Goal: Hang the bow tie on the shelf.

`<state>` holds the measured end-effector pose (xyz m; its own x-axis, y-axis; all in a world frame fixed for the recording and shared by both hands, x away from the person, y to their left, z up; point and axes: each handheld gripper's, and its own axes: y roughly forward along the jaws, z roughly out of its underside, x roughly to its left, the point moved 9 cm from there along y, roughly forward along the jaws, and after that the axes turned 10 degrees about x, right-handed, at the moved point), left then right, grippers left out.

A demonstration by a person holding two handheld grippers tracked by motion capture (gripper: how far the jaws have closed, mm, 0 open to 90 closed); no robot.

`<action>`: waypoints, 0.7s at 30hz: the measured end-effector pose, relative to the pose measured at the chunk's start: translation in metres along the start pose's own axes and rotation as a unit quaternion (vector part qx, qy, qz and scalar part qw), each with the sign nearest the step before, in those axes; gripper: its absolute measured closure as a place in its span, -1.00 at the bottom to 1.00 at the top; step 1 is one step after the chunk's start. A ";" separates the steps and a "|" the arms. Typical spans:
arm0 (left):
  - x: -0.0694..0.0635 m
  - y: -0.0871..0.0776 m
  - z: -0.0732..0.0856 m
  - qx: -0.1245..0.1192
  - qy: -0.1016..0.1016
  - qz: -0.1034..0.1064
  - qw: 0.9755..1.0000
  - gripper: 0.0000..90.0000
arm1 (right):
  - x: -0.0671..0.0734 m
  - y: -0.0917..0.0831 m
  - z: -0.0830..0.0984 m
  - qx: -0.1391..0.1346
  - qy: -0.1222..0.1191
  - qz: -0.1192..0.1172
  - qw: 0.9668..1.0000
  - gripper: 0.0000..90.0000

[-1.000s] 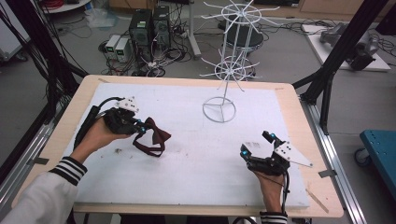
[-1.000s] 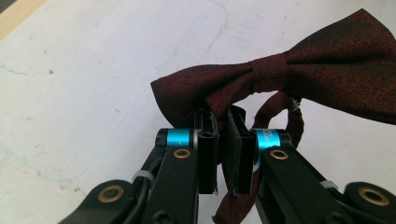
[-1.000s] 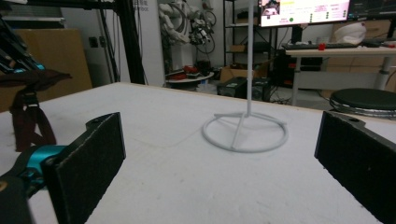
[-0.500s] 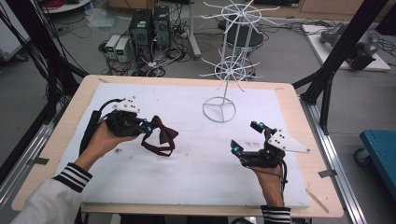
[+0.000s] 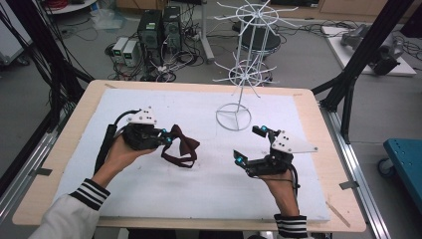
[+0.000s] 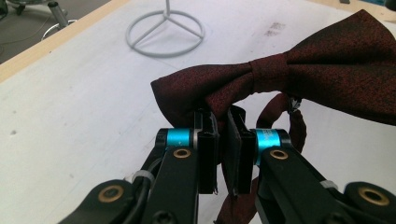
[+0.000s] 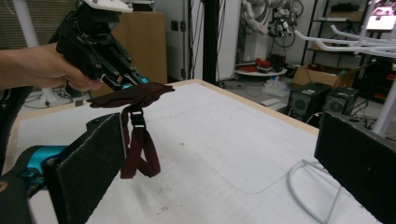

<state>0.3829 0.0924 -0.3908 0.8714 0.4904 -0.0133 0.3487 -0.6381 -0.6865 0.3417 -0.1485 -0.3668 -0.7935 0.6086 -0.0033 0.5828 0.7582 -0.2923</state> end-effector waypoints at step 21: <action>-0.013 0.011 -0.021 -0.040 0.002 -0.005 0.999 0.86 | 0.041 0.046 -0.024 0.040 -0.017 -0.071 0.996 -0.89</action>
<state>0.3828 0.0667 -0.3833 0.8692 0.4944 -0.0045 0.3827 -0.6786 -0.6269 0.3402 -0.0836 -0.3573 -0.8735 0.4868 0.0121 0.4487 0.8144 -0.3680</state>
